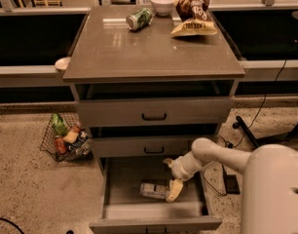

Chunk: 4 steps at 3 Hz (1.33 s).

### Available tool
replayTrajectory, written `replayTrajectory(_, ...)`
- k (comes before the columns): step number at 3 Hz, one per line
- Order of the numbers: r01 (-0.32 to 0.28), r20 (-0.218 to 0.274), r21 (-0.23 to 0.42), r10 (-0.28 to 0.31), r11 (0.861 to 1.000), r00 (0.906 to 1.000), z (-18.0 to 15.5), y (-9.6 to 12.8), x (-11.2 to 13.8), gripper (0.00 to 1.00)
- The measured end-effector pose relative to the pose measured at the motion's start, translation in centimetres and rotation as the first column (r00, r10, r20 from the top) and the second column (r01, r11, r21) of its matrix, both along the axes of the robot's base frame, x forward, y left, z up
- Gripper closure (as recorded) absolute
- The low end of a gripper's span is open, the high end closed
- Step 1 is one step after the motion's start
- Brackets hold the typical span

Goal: Pick blue plastic bottle from bottom drawer and place on counter

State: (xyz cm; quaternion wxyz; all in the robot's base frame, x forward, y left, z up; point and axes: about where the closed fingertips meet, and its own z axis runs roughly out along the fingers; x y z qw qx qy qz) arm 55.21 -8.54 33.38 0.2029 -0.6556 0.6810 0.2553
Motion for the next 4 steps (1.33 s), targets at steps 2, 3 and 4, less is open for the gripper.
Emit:
replayTrajectory(2,0.012,-0.048,0.037,-0.010,0.999,0.9988,-8.5,2.7,1.5,0.00)
replayTrajectory(3,0.042,-0.025,0.034,-0.041,0.999,0.9988,-11.5,3.8,1.6,0.00)
replayTrajectory(4,0.091,0.037,0.051,-0.093,0.995,0.9950,-15.0,4.4,2.3,0.00)
